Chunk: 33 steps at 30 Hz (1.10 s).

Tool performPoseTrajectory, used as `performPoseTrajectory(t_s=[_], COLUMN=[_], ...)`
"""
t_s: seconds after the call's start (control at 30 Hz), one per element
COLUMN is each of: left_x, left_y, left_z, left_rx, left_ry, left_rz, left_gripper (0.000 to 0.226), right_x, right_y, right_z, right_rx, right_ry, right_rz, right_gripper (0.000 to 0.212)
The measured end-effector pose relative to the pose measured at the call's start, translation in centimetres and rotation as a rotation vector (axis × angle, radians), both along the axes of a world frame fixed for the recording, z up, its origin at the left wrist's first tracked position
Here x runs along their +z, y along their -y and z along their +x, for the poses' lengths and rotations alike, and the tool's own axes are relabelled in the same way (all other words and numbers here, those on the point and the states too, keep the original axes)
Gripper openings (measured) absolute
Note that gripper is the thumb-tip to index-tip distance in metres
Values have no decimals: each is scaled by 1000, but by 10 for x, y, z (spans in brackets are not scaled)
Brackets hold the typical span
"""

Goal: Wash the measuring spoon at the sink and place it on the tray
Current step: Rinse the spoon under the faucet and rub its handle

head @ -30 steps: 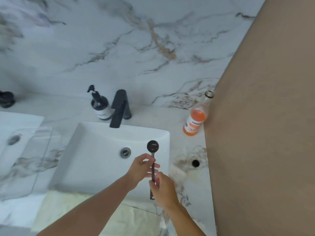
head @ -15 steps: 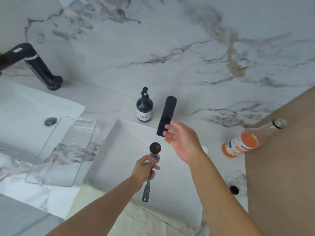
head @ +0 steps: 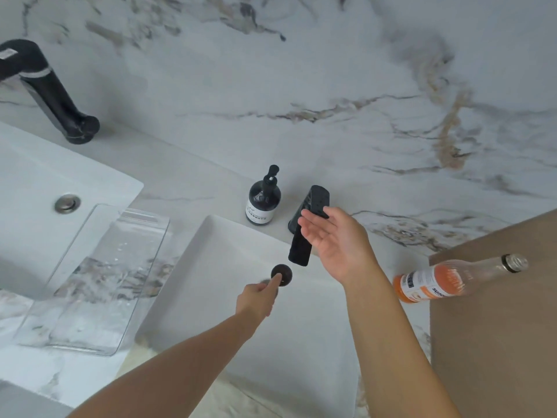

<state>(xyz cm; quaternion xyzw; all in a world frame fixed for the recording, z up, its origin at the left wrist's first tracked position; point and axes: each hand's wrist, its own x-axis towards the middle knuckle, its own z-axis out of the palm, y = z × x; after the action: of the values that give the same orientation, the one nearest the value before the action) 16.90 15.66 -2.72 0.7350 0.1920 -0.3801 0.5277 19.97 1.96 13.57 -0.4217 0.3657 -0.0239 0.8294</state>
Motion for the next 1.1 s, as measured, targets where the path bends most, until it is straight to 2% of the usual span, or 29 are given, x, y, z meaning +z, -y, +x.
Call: performPoseTrajectory(t_s=[0.17, 0.37, 0.5, 0.6, 0.73, 0.9, 1.1], left_x=[-5, -6, -1, 0, 0, 2, 4], left_y=[6, 7, 8, 9, 8, 12, 26], left_z=[4, 3, 3, 4, 9, 15, 18], left_rx=[-12, -4, 35, 52, 86, 33, -100], left_ry=[12, 35, 75, 93, 93, 87, 119], left_rz=[97, 146, 186, 180, 169, 88, 36], left_gripper=[53, 47, 47, 44, 50, 38, 45], right_x=[-13, -80, -118, -127, -128, -127, -134], right_y=[8, 6, -8, -18, -22, -23, -15], right_z=[-13, -49, -56, -55, -49, -48, -47], right_rx=[53, -41, 132, 275, 291, 300, 276], right_ry=[-32, -318, -433, -408, -340, -287, -322], right_rz=[-28, -95, -166, -180, -178, -189, -470], right_gripper=[19, 17, 15, 17, 24, 21, 18])
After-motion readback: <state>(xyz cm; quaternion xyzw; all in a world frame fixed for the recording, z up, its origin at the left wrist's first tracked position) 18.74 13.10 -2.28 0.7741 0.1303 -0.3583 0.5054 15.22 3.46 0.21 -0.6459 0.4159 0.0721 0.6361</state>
